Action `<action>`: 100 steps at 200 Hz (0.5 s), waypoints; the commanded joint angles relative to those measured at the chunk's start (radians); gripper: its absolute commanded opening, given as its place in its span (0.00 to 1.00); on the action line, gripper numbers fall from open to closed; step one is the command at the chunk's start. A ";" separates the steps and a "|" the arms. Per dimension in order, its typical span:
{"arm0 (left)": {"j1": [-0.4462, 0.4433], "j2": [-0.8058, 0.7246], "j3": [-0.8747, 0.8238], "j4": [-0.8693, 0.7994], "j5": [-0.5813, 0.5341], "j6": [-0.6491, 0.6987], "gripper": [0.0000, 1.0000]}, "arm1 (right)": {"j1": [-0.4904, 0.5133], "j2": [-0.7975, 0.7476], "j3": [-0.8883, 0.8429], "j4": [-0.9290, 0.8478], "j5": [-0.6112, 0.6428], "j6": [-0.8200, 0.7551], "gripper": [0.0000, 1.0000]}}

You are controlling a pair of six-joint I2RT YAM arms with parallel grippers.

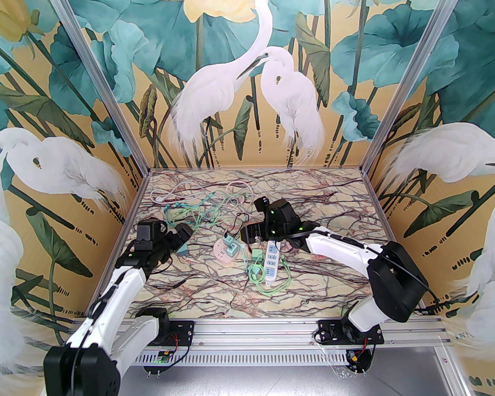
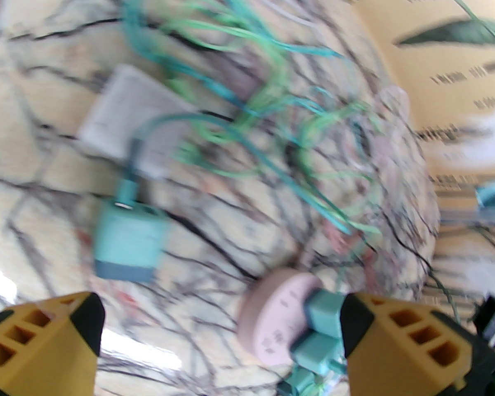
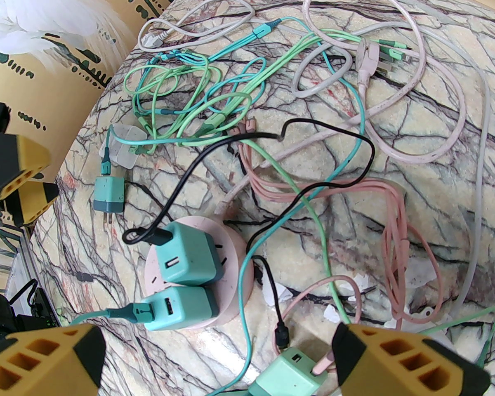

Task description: Pull the plug off the socket

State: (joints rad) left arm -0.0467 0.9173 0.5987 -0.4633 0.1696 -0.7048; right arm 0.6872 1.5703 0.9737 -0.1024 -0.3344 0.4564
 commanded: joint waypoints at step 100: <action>-0.141 0.078 -0.105 0.247 0.000 0.058 0.99 | 0.282 0.060 0.210 -0.287 0.442 0.106 0.94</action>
State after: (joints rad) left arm -0.1837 0.9714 0.4965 -0.2646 0.2092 -0.6918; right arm 0.9409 1.5761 1.1107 -0.3019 -0.0071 0.4862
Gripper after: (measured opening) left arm 0.995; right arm 0.964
